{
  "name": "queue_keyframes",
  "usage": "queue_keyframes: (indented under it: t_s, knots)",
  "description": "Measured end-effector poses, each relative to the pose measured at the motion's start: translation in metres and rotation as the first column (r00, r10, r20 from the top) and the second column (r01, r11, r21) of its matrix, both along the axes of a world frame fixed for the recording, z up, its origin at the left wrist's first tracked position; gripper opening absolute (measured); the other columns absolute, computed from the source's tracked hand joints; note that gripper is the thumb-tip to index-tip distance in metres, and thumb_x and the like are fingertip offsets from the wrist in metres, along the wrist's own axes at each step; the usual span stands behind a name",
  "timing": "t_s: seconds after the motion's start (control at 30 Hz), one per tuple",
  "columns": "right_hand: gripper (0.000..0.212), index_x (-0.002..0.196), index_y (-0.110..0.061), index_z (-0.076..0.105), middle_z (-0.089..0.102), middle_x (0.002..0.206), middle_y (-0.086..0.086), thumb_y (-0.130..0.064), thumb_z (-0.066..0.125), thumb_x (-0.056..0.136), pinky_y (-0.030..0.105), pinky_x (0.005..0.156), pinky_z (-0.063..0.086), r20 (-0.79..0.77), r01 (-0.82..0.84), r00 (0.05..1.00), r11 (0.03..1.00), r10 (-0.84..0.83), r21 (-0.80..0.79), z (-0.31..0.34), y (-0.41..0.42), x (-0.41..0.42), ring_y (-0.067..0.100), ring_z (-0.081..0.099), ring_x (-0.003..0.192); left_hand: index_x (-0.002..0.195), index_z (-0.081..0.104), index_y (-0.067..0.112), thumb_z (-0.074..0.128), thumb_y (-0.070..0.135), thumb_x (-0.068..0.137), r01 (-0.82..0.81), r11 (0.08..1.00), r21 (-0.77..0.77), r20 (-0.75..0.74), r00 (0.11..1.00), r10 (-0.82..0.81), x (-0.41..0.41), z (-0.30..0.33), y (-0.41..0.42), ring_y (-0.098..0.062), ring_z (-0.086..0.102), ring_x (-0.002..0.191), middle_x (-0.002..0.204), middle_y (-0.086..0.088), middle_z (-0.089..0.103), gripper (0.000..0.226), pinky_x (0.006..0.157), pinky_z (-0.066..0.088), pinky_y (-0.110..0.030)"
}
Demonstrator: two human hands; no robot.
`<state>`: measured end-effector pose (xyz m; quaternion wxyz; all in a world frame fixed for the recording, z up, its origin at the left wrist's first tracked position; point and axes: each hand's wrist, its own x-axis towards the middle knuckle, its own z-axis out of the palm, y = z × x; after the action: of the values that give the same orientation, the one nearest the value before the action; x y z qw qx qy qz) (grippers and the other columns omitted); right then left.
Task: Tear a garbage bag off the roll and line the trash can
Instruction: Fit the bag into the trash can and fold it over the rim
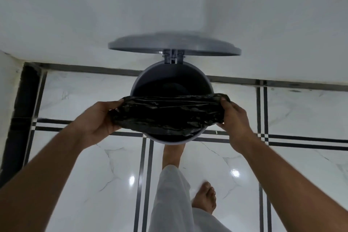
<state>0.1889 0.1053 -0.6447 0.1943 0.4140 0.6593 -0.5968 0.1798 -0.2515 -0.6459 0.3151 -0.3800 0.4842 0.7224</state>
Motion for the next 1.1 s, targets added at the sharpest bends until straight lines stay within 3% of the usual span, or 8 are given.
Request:
queue_keyframes:
  t_s: [0.1,0.2,0.47,0.67,0.87,0.97,1.03,1.1]
  knots:
    - [0.024,0.104,-0.026,0.077,0.083,0.113,0.004,-0.037,0.058,0.115,0.048,0.104,0.064,-0.001,0.01,1.0,1.0,-0.01,-0.027,-0.001,-0.008,0.01,0.018,0.078,0.103,0.12,0.08,0.007,0.059,0.022,0.109,0.105,0.951,-0.291,0.023,0.994,-0.103,0.006,-0.005,0.017,-0.025,0.079,0.085,0.112,-0.015,0.082,0.028,0.067,0.063,-0.037]
    - [0.023,0.111,-0.025,0.076,0.082,0.113,0.003,-0.036,0.056,0.117,0.045,0.094,0.068,-0.003,0.029,1.0,0.998,-0.029,-0.048,0.003,-0.011,0.013,0.018,0.08,0.1,0.11,0.081,0.003,0.066,0.029,0.108,0.155,0.911,-0.383,0.053,0.988,-0.145,0.008,-0.003,0.028,-0.026,0.075,0.073,0.095,-0.015,0.081,0.03,0.059,0.055,-0.033]
    - [0.023,0.113,-0.022,0.076,0.083,0.115,0.006,-0.034,0.057,0.117,0.04,0.084,0.07,0.019,0.044,0.999,0.996,-0.043,-0.075,0.009,-0.012,0.014,0.021,0.081,0.102,0.094,0.076,-0.002,0.059,0.046,0.107,0.488,0.572,-0.66,0.271,0.864,-0.424,0.002,-0.009,0.037,-0.032,0.066,0.082,0.096,-0.017,0.075,0.053,0.072,0.048,-0.034]
    - [0.028,0.105,-0.023,0.079,0.085,0.108,0.004,-0.043,0.06,0.113,0.056,0.106,0.063,0.051,-0.009,0.999,0.999,0.012,-0.048,0.009,-0.011,0.022,0.028,0.08,0.109,0.101,0.079,0.003,0.053,0.045,0.111,0.533,0.536,-0.655,0.313,0.836,-0.45,0.016,-0.009,0.044,-0.038,0.072,0.103,0.106,-0.019,0.077,0.051,0.094,0.057,-0.043]
    - [0.03,0.105,-0.022,0.079,0.085,0.102,0.002,-0.043,0.06,0.114,0.052,0.1,0.066,0.054,-0.009,0.999,1.0,0.01,-0.028,0.001,-0.01,0.034,0.027,0.081,0.105,0.098,0.076,-0.009,0.055,0.045,0.11,0.557,0.515,-0.651,0.352,0.824,-0.445,0.024,-0.005,0.043,-0.029,0.064,0.078,0.09,-0.02,0.074,0.059,0.068,0.045,-0.034]
    - [0.038,0.09,-0.015,0.076,0.08,0.09,0.01,-0.039,0.058,0.114,0.048,0.085,0.063,-0.045,-0.092,0.994,0.975,0.102,0.202,0.0,-0.013,0.032,0.031,0.078,0.093,0.084,0.076,-0.004,0.058,0.046,0.108,0.521,0.412,-0.747,0.325,0.828,-0.458,0.02,-0.001,0.036,-0.037,0.069,0.085,0.082,-0.015,0.074,0.058,0.075,0.05,-0.038]
    - [0.04,0.083,-0.014,0.075,0.078,0.083,0.008,-0.035,0.059,0.113,0.042,0.075,0.059,-0.115,-0.038,0.991,0.967,0.07,0.253,0.002,-0.012,0.025,0.027,0.075,0.084,0.079,0.076,0.005,0.066,0.042,0.104,0.417,0.476,-0.774,0.242,0.89,-0.386,0.007,0.008,0.033,-0.038,0.071,0.09,0.084,-0.015,0.075,0.045,0.083,0.053,-0.04]
    - [0.035,0.089,-0.017,0.079,0.078,0.085,0.001,-0.03,0.059,0.113,0.031,0.074,0.058,-0.107,0.094,0.991,0.989,-0.082,0.111,0.006,-0.011,0.012,0.021,0.072,0.088,0.086,0.078,0.009,0.073,0.036,0.098,0.287,0.725,-0.627,0.17,0.958,-0.232,-0.012,0.019,0.028,-0.033,0.072,0.087,0.09,-0.013,0.078,0.031,0.088,0.055,-0.041]
